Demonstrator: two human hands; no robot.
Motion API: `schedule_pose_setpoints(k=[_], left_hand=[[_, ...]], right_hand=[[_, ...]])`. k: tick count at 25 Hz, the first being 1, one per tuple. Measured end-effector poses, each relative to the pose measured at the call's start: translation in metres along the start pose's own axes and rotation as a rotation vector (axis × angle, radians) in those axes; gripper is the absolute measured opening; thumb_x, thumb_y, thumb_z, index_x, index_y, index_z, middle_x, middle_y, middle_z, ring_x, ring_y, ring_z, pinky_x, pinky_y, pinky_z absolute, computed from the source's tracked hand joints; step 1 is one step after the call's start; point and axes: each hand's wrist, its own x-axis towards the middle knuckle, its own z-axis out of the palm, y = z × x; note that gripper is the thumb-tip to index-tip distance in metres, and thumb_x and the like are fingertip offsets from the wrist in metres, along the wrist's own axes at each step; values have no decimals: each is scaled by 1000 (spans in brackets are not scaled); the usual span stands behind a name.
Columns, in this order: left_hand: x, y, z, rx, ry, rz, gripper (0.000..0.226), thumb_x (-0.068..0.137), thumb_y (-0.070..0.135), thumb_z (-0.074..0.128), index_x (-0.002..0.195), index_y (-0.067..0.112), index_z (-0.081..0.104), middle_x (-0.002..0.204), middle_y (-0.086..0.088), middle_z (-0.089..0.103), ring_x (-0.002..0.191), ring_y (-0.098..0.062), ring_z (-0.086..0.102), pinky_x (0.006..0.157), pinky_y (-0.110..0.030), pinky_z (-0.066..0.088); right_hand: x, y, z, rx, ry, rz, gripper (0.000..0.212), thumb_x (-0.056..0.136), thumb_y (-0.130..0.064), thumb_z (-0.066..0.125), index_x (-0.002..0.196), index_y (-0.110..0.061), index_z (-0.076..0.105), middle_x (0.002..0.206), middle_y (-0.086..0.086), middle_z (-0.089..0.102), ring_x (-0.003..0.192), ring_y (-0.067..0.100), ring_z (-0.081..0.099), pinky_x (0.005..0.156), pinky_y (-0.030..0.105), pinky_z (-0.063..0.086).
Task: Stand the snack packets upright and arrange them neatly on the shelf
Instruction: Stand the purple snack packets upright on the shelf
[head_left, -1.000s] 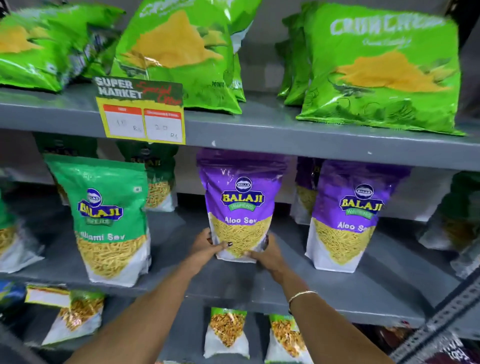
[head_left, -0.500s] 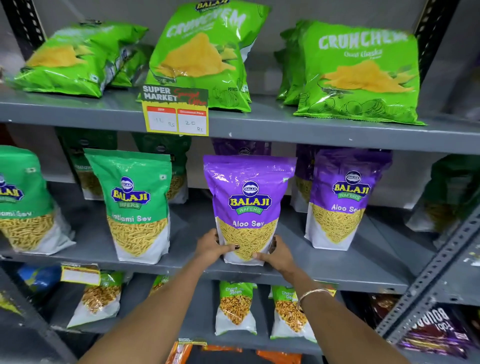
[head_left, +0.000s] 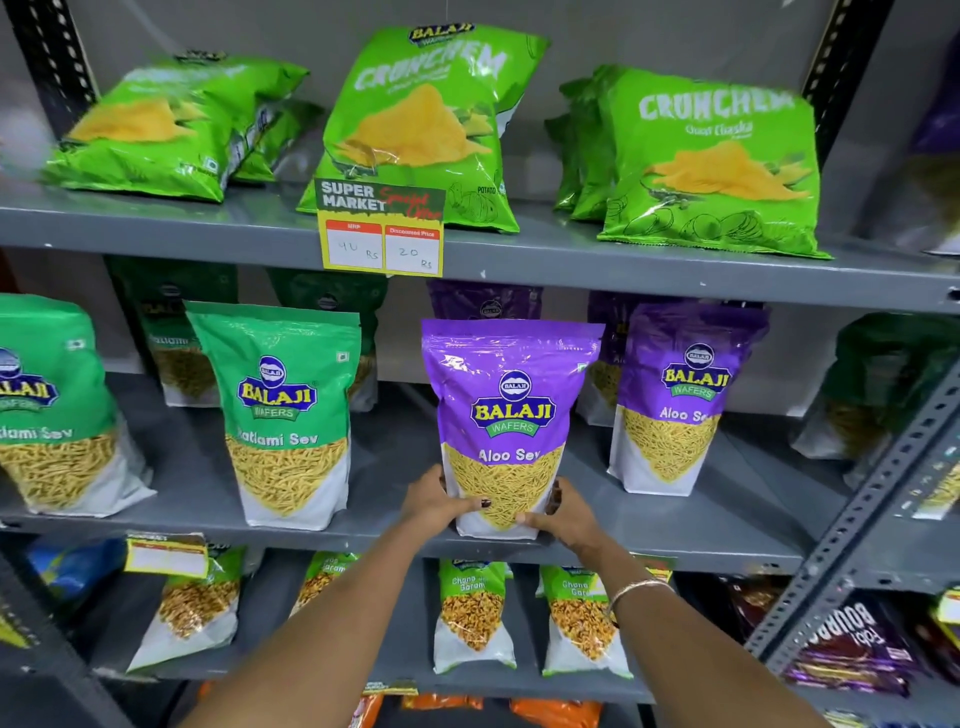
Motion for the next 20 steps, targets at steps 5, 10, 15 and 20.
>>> schedule_pose_setpoints(k=[5, 10, 15, 20], left_hand=[[-1, -1, 3, 85, -25, -11, 78, 66, 35, 79, 125, 2, 42, 132, -15, 52, 123, -30, 49, 90, -36, 42], [-28, -20, 28, 437, 656, 420, 85, 74, 69, 45, 128, 4, 39, 131, -16, 44, 122, -31, 39, 99, -46, 37], [-33, 11, 102, 668, 564, 943, 66, 71, 53, 53, 123, 14, 42, 133, -8, 38, 122, -26, 38, 108, -38, 19], [1, 91, 200, 533, 338, 706, 69, 75, 39, 56, 135, 10, 38, 144, -10, 40, 131, -26, 36, 106, -36, 29]], right_hand=[[-1, -3, -5, -87, 5, 29, 77, 64, -13, 82, 128, -4, 41, 130, 16, 55, 116, 27, 54, 97, 38, 46], [0, 3, -50, -175, 222, 73, 82, 68, -11, 79, 134, 3, 31, 135, 22, 47, 123, 35, 48, 95, 38, 43], [5, 20, -131, -236, 569, 125, 70, 70, -15, 76, 125, 5, 37, 127, 30, 48, 118, 43, 46, 96, 43, 42], [39, 34, -203, -205, 501, 78, 92, 61, -20, 84, 130, 10, 30, 134, 31, 42, 126, 42, 41, 104, 44, 35]])
